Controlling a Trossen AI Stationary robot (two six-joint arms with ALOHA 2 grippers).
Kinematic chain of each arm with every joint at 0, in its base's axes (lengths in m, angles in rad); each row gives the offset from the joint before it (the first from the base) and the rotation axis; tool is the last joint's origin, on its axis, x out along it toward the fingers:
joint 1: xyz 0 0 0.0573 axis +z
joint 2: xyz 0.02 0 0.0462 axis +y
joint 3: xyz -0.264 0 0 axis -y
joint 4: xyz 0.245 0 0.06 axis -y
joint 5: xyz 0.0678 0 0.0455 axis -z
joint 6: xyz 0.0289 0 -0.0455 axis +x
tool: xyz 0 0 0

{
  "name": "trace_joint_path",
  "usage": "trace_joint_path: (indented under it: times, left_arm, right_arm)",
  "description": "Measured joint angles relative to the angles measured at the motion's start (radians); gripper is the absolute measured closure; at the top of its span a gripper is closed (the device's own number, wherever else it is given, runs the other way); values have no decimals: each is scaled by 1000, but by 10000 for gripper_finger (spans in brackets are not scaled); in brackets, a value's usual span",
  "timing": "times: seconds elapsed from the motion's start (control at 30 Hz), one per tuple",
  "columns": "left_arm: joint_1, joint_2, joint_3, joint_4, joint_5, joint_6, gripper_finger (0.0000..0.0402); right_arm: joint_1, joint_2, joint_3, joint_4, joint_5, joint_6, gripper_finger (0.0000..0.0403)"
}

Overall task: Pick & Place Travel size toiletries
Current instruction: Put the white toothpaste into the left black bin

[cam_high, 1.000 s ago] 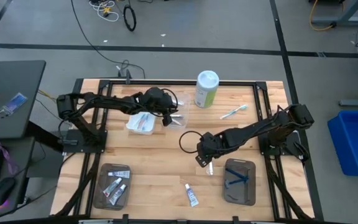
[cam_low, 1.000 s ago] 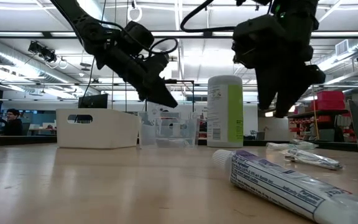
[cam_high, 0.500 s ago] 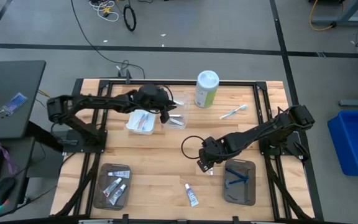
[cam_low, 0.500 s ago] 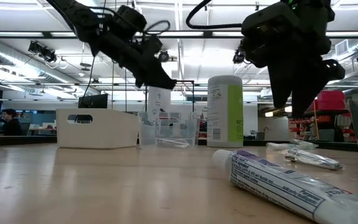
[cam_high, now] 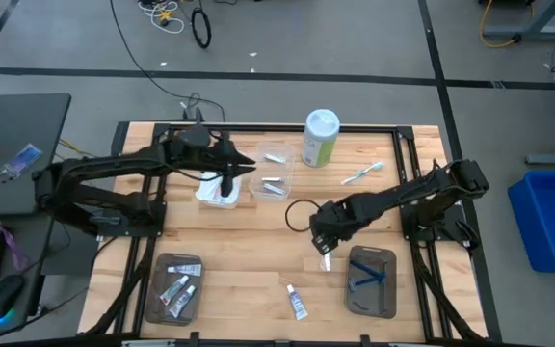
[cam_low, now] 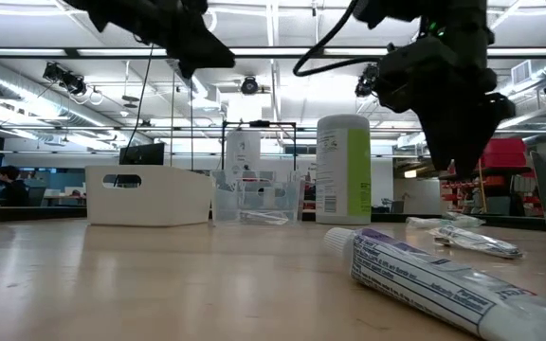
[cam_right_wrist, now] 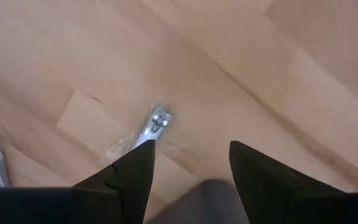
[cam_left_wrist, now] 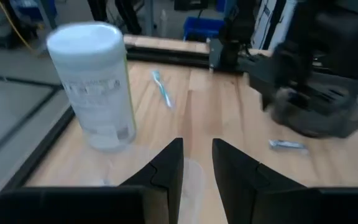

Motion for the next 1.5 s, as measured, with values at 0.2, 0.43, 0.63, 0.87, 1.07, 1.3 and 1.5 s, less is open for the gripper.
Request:
trace_joint_path:
  times: [0.2, 0.43, 0.63, 0.87, 1.07, 1.3, 1.5]
  left_arm:
    - [-22, -57, 0, -164, 0, -20, 315]
    - [-51, -38, 0, -259, -1, 30, 320]
    - [-58, -18, -1, -277, -5, 60, 320]
    - [-57, -18, -1, -271, -13, 66, 320]
    - [-57, -18, -1, -269, -60, 128, 320]
    - [-57, -18, -1, -270, -69, 113, 320]
    - [-57, -18, -1, -265, -68, 54, 320]
  right_arm:
    - [-127, -48, 2, -112, 68, -293, 191]
    - [-287, -61, 2, -241, 198, -623, 187]
    - [-425, -61, 2, -237, 199, -800, 176]
    - [-552, -60, 2, -224, 219, -890, 164]
    - [-541, -60, 0, -186, 55, -808, 167]
    - [-368, -60, -1, -23, 3, -735, 181]
    - [-234, -60, -1, 187, -13, -624, 176]
